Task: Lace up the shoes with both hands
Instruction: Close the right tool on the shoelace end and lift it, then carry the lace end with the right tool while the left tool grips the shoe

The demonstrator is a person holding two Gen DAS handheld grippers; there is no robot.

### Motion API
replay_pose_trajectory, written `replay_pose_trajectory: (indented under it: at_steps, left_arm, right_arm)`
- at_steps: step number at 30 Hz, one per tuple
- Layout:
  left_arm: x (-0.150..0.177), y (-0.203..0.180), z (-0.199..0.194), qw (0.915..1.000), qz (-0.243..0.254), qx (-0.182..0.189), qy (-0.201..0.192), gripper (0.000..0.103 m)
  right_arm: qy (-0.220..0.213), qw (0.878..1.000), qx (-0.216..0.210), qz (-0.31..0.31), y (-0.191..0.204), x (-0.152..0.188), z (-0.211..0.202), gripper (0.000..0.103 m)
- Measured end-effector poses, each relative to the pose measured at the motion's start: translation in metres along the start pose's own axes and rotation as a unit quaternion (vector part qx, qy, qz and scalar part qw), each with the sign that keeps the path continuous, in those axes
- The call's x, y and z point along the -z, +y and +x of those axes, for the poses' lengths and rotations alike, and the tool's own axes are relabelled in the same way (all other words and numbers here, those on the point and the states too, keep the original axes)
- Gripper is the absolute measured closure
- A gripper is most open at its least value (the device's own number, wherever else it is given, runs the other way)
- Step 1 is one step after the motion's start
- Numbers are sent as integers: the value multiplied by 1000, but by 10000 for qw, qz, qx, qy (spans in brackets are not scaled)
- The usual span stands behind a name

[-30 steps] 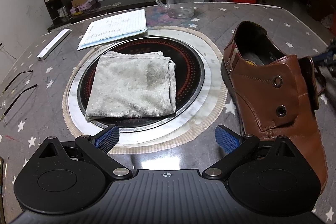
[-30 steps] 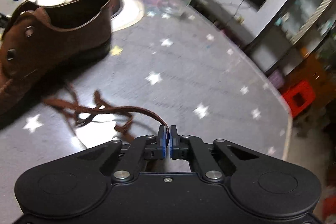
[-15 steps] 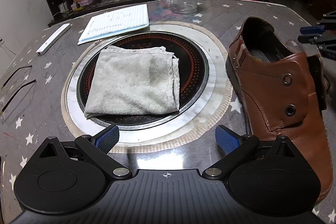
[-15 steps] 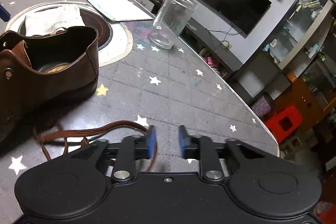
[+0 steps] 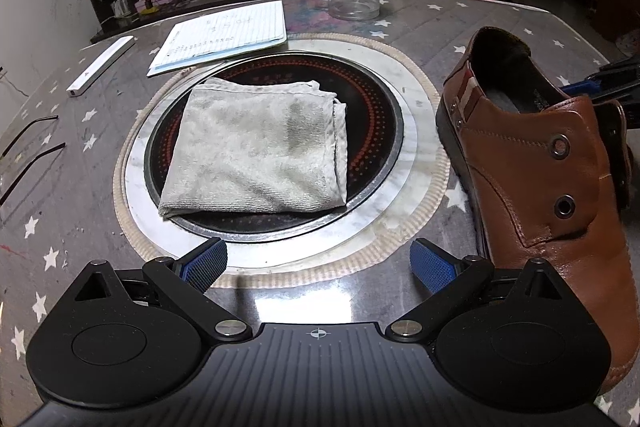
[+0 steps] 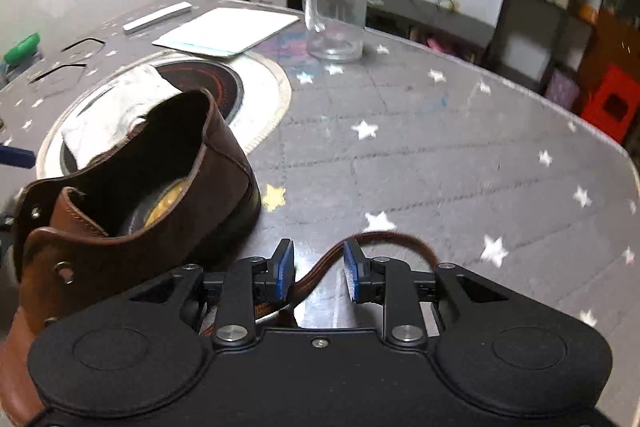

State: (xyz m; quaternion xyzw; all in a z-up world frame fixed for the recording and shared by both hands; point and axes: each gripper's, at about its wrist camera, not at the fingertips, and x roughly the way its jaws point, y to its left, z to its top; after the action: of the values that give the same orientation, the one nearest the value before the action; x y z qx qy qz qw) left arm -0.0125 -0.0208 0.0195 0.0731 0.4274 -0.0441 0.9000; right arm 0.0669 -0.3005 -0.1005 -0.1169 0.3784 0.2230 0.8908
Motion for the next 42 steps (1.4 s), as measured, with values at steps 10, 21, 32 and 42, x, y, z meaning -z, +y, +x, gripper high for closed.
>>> replay_pose_trajectory:
  at_steps: [10, 21, 32, 42]
  left_arm:
    - [-3, -6, -6, 9999, 95, 72, -114, 4]
    - [-12, -18, -17, 9988, 354, 155, -305, 4]
    - [-18, -29, -28, 9970, 584, 193, -461, 4]
    - [-18, -47, -52, 9848, 1360, 652, -862, 4]
  right_arm:
    - [409, 9975, -55, -568, 10, 35, -33, 95]
    - [926, 9897, 202, -1071, 12, 78, -80, 93]
    - [337, 9985, 90, -412, 8, 53, -65, 78]
    - [207, 9981, 201, 549, -22, 39, -32, 78]
